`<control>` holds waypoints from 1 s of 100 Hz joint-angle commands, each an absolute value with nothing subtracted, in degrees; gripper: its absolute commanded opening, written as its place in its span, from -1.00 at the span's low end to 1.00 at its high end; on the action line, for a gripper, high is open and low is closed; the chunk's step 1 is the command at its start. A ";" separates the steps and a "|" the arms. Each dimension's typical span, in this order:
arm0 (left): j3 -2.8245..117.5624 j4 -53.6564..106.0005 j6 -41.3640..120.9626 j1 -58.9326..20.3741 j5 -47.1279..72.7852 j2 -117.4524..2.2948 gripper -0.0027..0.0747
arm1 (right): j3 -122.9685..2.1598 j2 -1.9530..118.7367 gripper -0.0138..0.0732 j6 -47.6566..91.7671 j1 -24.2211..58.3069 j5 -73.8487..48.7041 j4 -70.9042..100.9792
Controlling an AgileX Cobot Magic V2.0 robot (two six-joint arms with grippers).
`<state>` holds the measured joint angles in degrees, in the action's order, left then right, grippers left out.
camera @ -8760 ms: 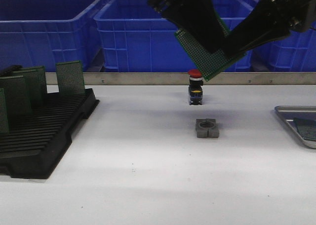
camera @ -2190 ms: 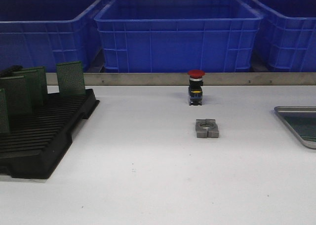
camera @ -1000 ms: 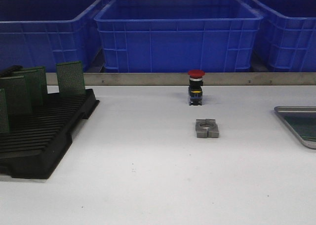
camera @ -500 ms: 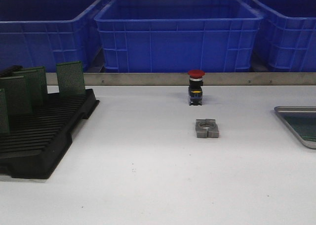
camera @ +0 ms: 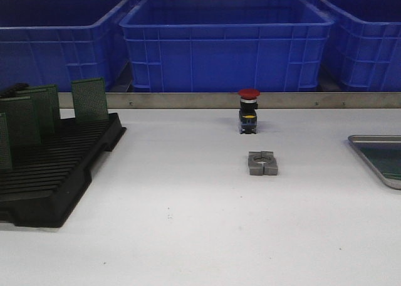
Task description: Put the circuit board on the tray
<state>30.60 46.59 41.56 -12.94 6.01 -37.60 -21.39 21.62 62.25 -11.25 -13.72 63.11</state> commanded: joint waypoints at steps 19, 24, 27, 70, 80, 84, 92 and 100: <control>32.12 38.39 35.75 -12.90 2.26 -37.60 -0.98 | -22.90 21.86 -0.84 62.66 -11.20 -11.26 64.48; 32.12 30.15 28.38 -12.90 2.13 -37.60 -0.98 | -22.90 21.86 -0.84 62.66 -11.20 -11.26 64.48; 32.12 25.20 22.04 -12.90 2.04 -37.48 -0.98 | -22.90 21.86 -0.84 62.66 -11.20 -11.26 64.48; 29.74 -3.30 -0.91 -12.90 1.50 -32.52 -0.98 | -22.90 21.86 -0.84 62.66 -11.20 -11.26 64.48; 26.90 -4.14 -0.95 -12.65 0.67 -29.50 -0.98 | -22.90 21.86 -0.84 62.66 -11.20 -11.26 64.48; 25.44 -4.14 -1.52 -12.18 0.40 -27.98 -0.98 | -22.90 21.86 -0.84 62.66 -11.20 -11.26 64.48; 22.59 -5.71 -4.55 -10.39 0.40 -24.87 -0.98 | -22.90 21.86 -0.84 62.66 -11.20 -11.26 64.48; 19.29 -6.78 -7.51 -7.97 0.40 -21.15 -0.98 | -22.90 21.86 -0.84 62.66 -11.20 -11.26 64.48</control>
<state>20.90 -5.51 -3.88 -10.24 5.11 -24.22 -21.39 21.62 62.25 -11.25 -13.59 63.11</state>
